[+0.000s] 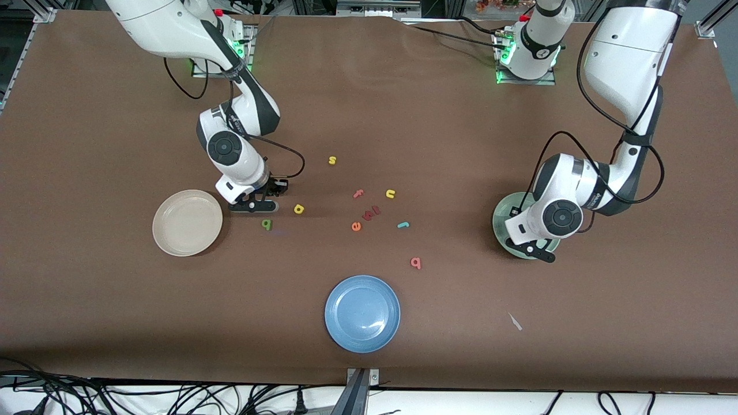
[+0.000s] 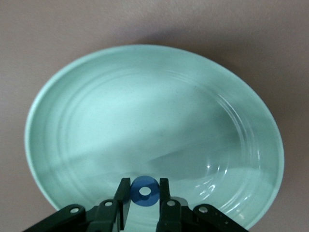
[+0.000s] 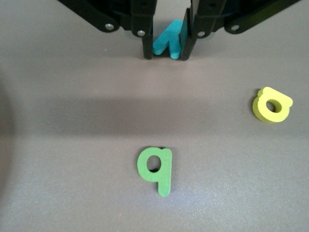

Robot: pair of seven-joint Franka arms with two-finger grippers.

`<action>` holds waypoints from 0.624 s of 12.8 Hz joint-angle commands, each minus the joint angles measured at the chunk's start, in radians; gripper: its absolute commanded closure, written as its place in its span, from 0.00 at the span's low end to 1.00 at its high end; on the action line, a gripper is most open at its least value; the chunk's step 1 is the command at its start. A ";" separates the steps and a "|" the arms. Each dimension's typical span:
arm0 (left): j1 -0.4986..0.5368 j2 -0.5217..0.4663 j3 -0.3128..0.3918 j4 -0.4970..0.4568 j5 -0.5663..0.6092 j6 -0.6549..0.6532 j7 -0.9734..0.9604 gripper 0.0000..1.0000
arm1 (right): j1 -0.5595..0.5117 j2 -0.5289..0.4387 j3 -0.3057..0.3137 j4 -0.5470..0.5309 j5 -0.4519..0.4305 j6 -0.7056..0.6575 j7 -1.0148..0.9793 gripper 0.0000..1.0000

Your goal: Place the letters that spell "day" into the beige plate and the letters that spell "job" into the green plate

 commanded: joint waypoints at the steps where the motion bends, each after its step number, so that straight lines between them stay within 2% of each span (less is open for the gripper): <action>1: 0.006 0.007 -0.009 -0.005 0.027 0.012 -0.007 1.00 | -0.012 0.011 0.001 0.165 -0.010 -0.234 -0.004 0.83; 2: 0.006 0.008 -0.009 -0.005 0.027 0.012 -0.007 1.00 | -0.020 0.011 0.001 0.195 -0.010 -0.284 -0.004 0.83; 3: 0.004 0.007 -0.008 -0.004 0.029 0.015 -0.005 0.84 | -0.023 0.011 -0.001 0.204 -0.010 -0.293 -0.029 0.83; 4: 0.003 0.007 -0.008 -0.002 0.029 0.015 -0.005 0.53 | -0.032 0.011 -0.010 0.207 -0.010 -0.293 -0.067 0.83; 5: 0.004 0.007 -0.008 -0.004 0.030 0.015 0.002 0.01 | -0.046 0.010 -0.021 0.209 -0.011 -0.293 -0.133 0.83; 8: 0.001 -0.001 -0.009 0.002 0.029 0.004 0.001 0.00 | -0.073 0.006 -0.102 0.209 -0.004 -0.283 -0.404 0.83</action>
